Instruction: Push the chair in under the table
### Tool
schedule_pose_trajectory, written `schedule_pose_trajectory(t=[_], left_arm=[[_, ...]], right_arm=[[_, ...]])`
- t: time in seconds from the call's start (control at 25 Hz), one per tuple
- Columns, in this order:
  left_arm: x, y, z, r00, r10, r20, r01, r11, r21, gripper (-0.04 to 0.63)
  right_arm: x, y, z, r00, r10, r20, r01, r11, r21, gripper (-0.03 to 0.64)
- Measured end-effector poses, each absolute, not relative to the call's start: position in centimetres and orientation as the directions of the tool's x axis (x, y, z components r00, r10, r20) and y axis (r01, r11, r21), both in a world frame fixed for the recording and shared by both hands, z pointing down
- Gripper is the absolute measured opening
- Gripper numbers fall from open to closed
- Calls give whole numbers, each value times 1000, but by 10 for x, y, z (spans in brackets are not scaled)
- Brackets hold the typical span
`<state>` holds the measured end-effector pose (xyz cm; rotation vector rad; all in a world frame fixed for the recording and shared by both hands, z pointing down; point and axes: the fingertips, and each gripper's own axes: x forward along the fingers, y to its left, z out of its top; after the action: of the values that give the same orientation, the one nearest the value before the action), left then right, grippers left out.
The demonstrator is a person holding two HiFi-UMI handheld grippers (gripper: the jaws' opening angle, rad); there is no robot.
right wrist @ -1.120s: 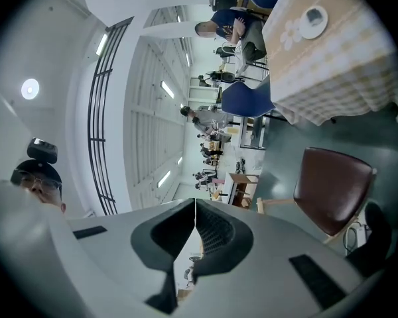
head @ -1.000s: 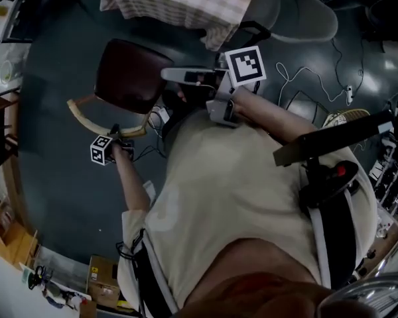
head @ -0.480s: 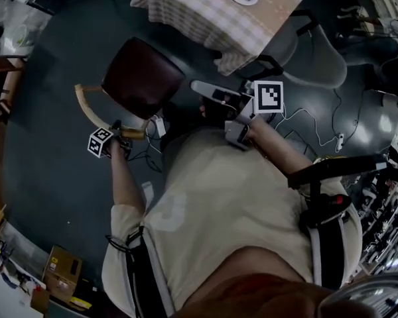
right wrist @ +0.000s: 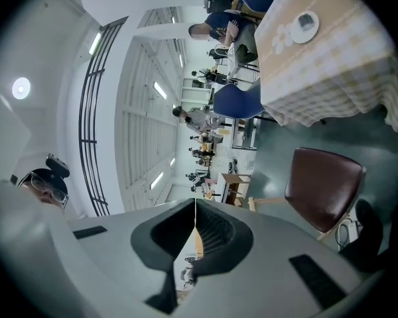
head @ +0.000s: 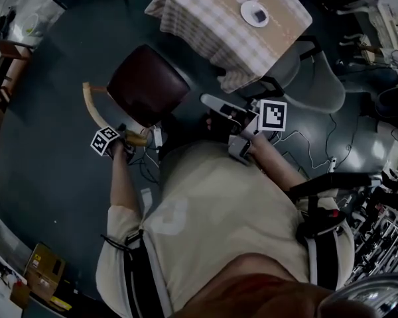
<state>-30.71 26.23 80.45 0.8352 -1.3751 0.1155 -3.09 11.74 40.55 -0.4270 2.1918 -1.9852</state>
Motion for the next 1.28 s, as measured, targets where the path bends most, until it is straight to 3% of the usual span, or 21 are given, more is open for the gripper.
schedule_pose_trajectory(t=[0.32,0.56,1.08,1.28], left_arm=[[-302,261,805,259,-365,894,-546,709,447,112],[-303,272,813,265,-270,926,-601,705,377,110],[-293,273,819,265,-243,933,-612,706,358,112],[-289,273,822,254,-171,952,-692,655,303,132]], right_arm=[[-38,117,408,-948,-311,67,-94,73,-993,12],[-45,121,415,-949,-308,69,-95,72,-993,12],[-34,123,422,-943,-327,58,-75,38,-996,12],[-30,126,422,-942,-332,53,-68,32,-997,12]])
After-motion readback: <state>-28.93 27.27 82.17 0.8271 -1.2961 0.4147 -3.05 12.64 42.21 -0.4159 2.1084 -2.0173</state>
